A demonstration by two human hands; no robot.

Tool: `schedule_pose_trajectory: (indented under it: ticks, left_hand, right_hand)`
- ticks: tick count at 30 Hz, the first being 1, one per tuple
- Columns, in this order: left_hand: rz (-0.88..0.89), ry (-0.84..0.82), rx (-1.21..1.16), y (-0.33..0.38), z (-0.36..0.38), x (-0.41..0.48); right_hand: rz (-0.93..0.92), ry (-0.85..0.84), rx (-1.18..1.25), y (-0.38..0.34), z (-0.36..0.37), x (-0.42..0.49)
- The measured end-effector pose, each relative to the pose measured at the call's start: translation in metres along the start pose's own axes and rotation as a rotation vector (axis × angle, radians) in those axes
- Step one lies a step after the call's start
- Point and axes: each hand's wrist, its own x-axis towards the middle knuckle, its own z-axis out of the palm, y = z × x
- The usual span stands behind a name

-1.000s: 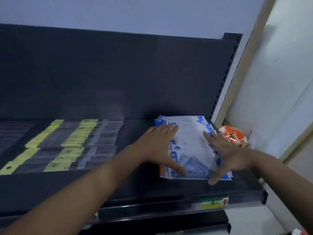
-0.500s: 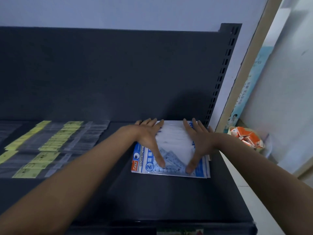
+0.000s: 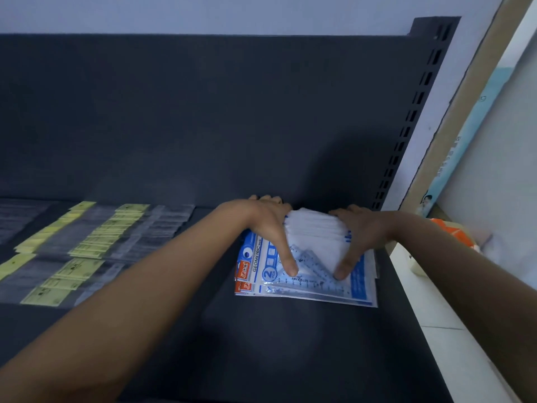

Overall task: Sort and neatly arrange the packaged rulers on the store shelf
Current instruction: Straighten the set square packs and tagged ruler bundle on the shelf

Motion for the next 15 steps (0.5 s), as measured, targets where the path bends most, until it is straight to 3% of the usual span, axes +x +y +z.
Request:
schedule_pose_trajectory:
  ticks: [15]
  left_hand:
    - [0.038, -0.068, -0.076, 0.007, -0.001, -0.015]
  right_hand:
    - [-0.051, 0.052, 0.014, -0.011, 0.004, -0.002]
